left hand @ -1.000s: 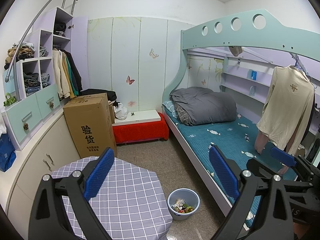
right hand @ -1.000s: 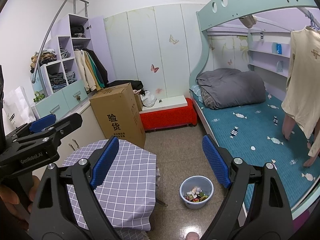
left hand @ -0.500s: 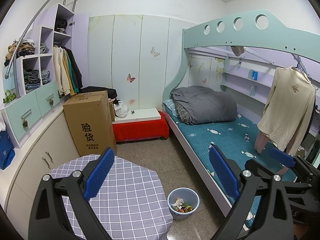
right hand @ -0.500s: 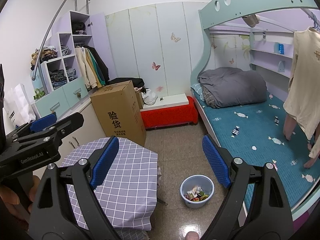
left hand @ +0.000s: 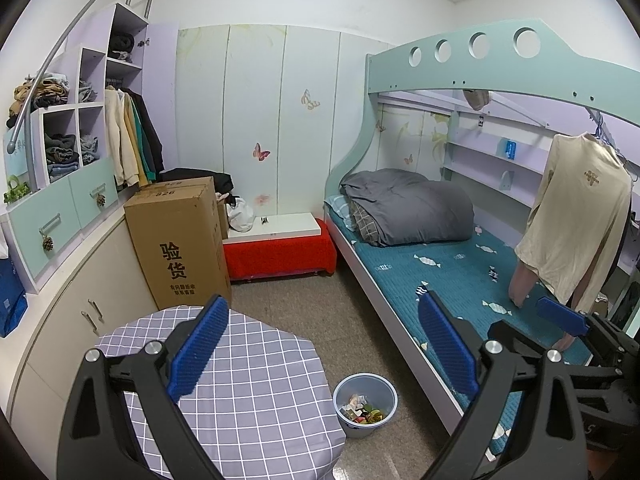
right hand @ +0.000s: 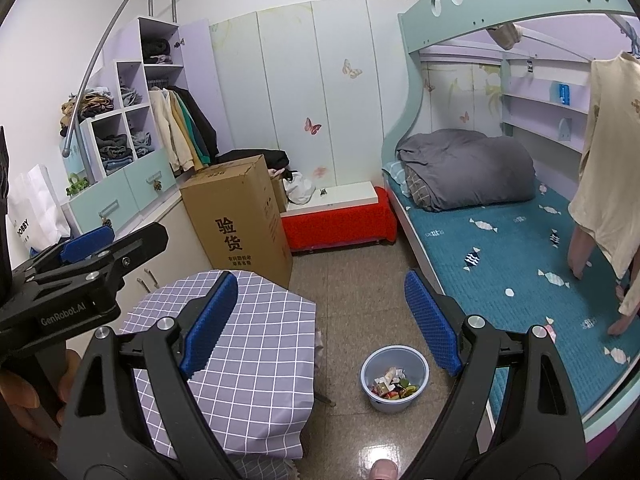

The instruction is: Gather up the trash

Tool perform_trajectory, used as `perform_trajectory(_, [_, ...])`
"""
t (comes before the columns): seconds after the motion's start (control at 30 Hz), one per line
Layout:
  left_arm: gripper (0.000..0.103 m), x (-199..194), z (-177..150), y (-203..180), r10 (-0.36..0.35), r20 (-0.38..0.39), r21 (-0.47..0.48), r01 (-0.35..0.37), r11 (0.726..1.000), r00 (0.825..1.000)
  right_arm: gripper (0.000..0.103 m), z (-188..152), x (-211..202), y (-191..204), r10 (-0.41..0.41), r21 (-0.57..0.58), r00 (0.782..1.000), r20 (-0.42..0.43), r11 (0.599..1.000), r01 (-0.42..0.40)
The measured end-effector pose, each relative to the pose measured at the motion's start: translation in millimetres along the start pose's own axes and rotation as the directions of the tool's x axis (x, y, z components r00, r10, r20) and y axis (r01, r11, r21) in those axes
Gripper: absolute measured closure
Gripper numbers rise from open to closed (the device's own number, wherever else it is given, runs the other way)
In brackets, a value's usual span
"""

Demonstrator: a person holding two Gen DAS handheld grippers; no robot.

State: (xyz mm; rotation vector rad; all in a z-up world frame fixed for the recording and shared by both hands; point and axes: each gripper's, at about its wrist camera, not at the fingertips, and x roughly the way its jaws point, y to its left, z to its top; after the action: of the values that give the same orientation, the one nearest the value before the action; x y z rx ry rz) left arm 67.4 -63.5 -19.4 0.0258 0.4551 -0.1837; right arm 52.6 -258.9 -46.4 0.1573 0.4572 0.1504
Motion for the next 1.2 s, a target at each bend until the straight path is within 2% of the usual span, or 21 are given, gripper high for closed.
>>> perform_trajectory(0.5, [0.009,10.8,-4.1,1.3,0.004,-0.023,-0.002,-0.004,1.000,1.000,0.019,0.1,11.1,-1.5,0.010,0.001,1.000,-0.021,1.000,-0.010])
perform_trajectory(1.2, [0.009,39.8,-4.9,13.9,0.044,-0.090,-0.052,-0.049,0.997,0.995,0.019,3.3,53.6,1.5,0.050,-0.018,0.995,-0.088,0.998,-0.052])
